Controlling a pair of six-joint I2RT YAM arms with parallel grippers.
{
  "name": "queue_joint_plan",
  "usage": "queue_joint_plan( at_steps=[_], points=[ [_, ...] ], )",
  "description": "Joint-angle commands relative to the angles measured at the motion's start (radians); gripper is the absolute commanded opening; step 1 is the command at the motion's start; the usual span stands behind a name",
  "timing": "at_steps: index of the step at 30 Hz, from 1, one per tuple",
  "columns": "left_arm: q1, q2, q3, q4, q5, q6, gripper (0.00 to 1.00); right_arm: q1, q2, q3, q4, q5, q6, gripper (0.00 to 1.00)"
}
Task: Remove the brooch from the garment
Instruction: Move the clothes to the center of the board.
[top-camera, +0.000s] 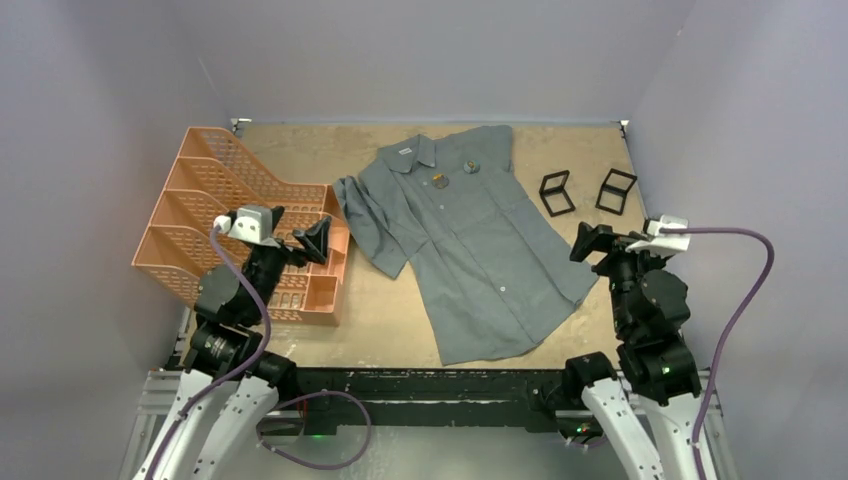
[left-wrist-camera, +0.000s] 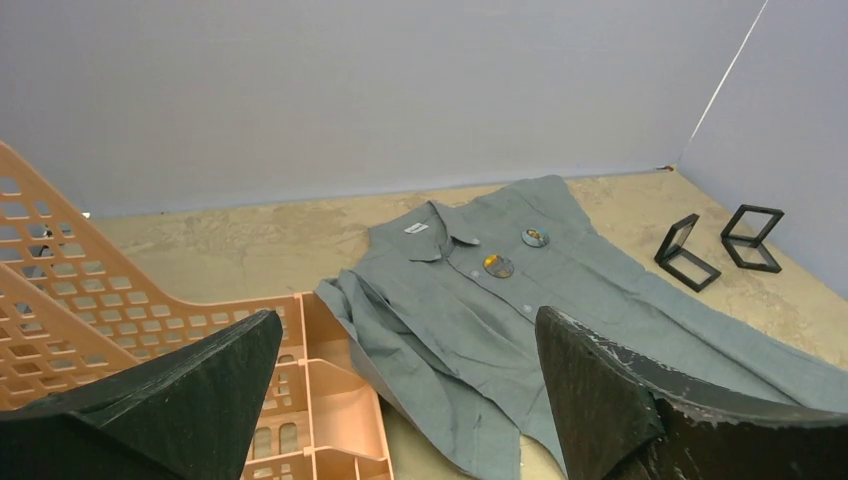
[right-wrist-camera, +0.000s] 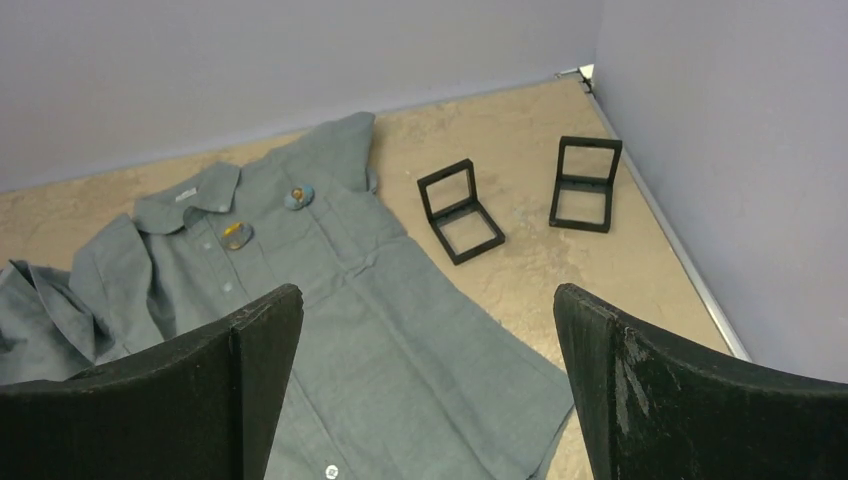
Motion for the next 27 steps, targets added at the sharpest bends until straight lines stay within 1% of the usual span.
queue_joint_plan(
  at_steps=[1,4,8,11,14,16,17,19,21,24,25,27],
  points=[
    [0.006,-0.03,0.015,0.041,0.018,-0.005,0.97,-0.002,0.073,0.074,-0.07,-0.022,0.039,0.98],
    [0.005,-0.051,0.012,0.037,0.026,-0.005,0.98,-0.002,0.136,0.109,-0.109,-0.063,0.053,0.98],
    [0.002,-0.076,0.015,0.025,0.02,0.001,0.98,-0.002,0.234,0.189,-0.161,-0.034,0.044,0.98],
    [0.0,-0.087,0.013,0.018,0.011,0.0,0.99,-0.003,0.313,0.28,-0.254,-0.045,0.112,0.98],
    [-0.001,-0.098,0.012,0.016,0.003,-0.001,0.99,-0.003,0.386,0.361,-0.3,-0.11,0.153,0.98],
    [0.0,-0.104,0.013,0.013,-0.003,-0.002,0.99,-0.002,0.414,0.382,-0.31,-0.172,0.219,0.98],
    [0.0,-0.107,0.012,0.01,-0.013,-0.002,0.99,-0.002,0.42,0.38,-0.299,-0.222,0.26,0.98],
    [0.0,-0.109,0.015,0.005,-0.043,-0.008,0.99,-0.003,0.407,0.352,-0.233,-0.31,0.272,0.98],
    [0.0,-0.106,0.018,-0.004,-0.064,-0.009,0.99,-0.002,0.357,0.268,-0.135,-0.362,0.319,0.98],
    [0.002,-0.108,0.017,-0.006,-0.065,-0.013,0.99,-0.002,0.274,0.095,0.049,-0.483,0.388,0.98],
    [0.002,-0.11,0.017,-0.007,-0.065,-0.014,0.99,-0.002,0.274,0.066,0.085,-0.504,0.381,0.98],
    [0.002,-0.116,0.017,-0.008,-0.067,-0.014,0.99,-0.002,0.329,0.045,0.12,-0.559,0.357,0.98]
  ],
)
